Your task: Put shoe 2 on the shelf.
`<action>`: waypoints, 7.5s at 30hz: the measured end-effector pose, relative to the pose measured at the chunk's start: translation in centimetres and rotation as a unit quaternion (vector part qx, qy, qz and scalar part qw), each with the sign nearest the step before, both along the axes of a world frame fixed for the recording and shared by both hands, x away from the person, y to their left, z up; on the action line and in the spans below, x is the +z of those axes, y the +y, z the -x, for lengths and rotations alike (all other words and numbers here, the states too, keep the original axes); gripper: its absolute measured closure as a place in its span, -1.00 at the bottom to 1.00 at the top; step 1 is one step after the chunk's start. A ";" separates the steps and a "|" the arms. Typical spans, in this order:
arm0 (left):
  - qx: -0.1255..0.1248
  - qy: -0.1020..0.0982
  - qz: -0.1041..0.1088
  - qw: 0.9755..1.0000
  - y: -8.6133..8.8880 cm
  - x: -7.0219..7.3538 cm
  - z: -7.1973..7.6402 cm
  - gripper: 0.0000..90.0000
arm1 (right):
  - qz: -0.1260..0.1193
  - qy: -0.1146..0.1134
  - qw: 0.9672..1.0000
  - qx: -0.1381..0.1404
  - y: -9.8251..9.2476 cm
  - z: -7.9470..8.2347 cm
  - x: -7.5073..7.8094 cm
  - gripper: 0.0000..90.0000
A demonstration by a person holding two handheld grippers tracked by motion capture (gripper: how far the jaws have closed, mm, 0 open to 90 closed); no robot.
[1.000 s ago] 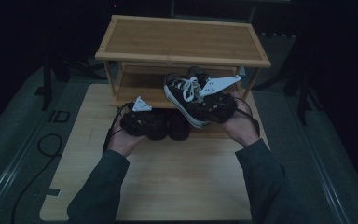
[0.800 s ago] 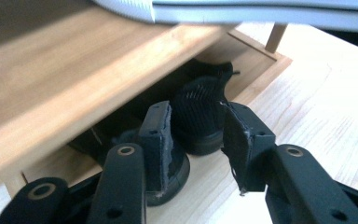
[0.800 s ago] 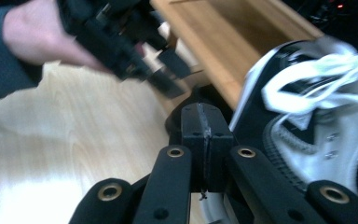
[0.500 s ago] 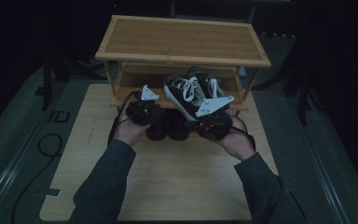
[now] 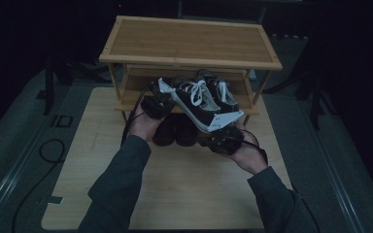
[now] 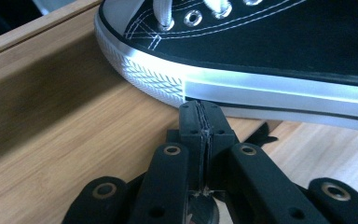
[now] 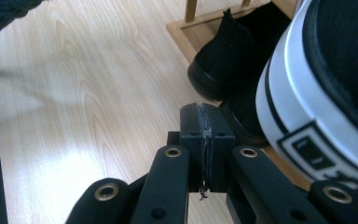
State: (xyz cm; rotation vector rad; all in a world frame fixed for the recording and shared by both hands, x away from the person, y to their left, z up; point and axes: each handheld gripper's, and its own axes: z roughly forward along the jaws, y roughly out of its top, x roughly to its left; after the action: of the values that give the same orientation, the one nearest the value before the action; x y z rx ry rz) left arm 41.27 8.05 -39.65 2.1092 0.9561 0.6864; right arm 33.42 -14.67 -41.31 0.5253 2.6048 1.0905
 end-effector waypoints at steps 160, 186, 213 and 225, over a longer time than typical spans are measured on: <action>0.037 0.014 0.025 0.999 2.5 -0.5 -0.9 1.00 | -0.020 -0.055 0.997 -0.049 -3.6 -2.2 0.4 0.99; 0.039 0.015 0.023 0.999 2.4 -0.5 -0.9 1.00 | -0.050 -0.047 0.994 -0.086 -8.4 -2.1 0.4 1.00; 0.035 0.017 0.027 0.999 2.5 -0.5 -1.0 1.00 | -0.075 -0.055 0.992 -0.091 -4.9 -3.0 0.9 1.00; 0.034 0.017 0.029 0.999 2.5 -0.5 -1.0 1.00 | -0.078 -0.048 0.991 -0.094 -3.3 -3.8 0.4 1.00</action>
State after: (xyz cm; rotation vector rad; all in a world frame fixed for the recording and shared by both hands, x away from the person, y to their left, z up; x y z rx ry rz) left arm 42.25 10.60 -40.14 2.0512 1.0593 0.6497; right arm 37.19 -17.94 -40.90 0.7171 2.3453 1.2299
